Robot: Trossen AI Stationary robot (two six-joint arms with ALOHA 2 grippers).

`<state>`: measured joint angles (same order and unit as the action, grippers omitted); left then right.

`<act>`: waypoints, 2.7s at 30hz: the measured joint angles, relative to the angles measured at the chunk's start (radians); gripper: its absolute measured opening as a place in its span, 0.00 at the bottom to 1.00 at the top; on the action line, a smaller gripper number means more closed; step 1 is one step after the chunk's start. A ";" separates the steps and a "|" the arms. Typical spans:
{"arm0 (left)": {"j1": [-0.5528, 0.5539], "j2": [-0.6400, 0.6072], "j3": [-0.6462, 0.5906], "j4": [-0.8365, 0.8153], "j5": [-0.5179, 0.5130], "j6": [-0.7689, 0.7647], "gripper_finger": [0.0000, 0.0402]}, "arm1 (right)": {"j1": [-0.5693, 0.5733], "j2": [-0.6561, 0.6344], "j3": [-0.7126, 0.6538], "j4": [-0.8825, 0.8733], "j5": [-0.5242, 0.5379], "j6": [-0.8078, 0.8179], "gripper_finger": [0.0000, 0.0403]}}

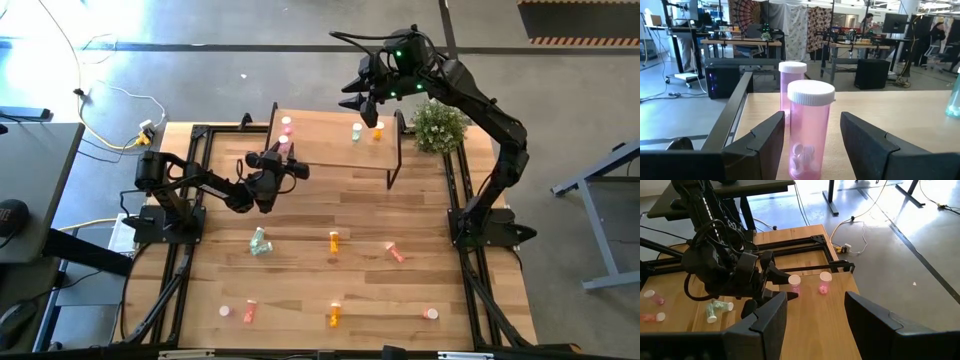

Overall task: Pick and place medicine bottles onto shelf by color
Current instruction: Put the top violet pill bottle aligned with the other violet pill bottle on the shelf

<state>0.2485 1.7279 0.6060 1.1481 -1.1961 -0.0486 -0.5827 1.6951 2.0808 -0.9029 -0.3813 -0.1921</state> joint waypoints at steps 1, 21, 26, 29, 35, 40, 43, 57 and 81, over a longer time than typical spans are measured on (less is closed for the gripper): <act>0.000 0.000 0.000 0.000 -0.001 -0.007 0.46 | 0.000 0.000 0.000 0.000 0.000 0.000 0.47; -0.055 0.000 0.001 -0.004 -0.079 -0.027 0.46 | 0.001 0.000 0.000 -0.007 -0.011 0.000 0.47; -0.081 0.000 0.001 -0.008 -0.107 -0.027 0.46 | 0.001 0.000 0.000 -0.007 -0.011 0.000 0.47; -0.096 0.000 0.001 -0.009 -0.108 -0.027 0.46 | 0.001 0.000 0.000 -0.007 -0.011 0.008 0.47; -0.147 0.000 0.001 -0.012 -0.163 -0.027 0.46 | 0.001 0.000 0.000 -0.007 -0.011 0.008 0.47; -0.224 -0.017 0.001 0.001 -0.181 -0.043 0.46 | 0.009 0.000 0.000 -0.007 -0.011 0.011 0.47; -0.284 -0.054 0.001 0.000 -0.179 -0.071 0.46 | 0.022 0.000 0.000 -0.007 -0.011 0.012 0.47; -0.367 -0.429 0.000 -0.064 -0.030 0.304 0.46 | 0.049 0.000 0.000 -0.006 0.001 0.079 0.47; 0.126 -0.901 0.089 -1.294 1.254 0.011 0.46 | 0.073 0.000 0.000 -0.043 0.146 0.326 0.47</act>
<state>0.3743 0.8270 0.6945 -0.1459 0.0575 -0.0378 -0.5095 1.6951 2.0808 -0.9462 -0.2348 0.1341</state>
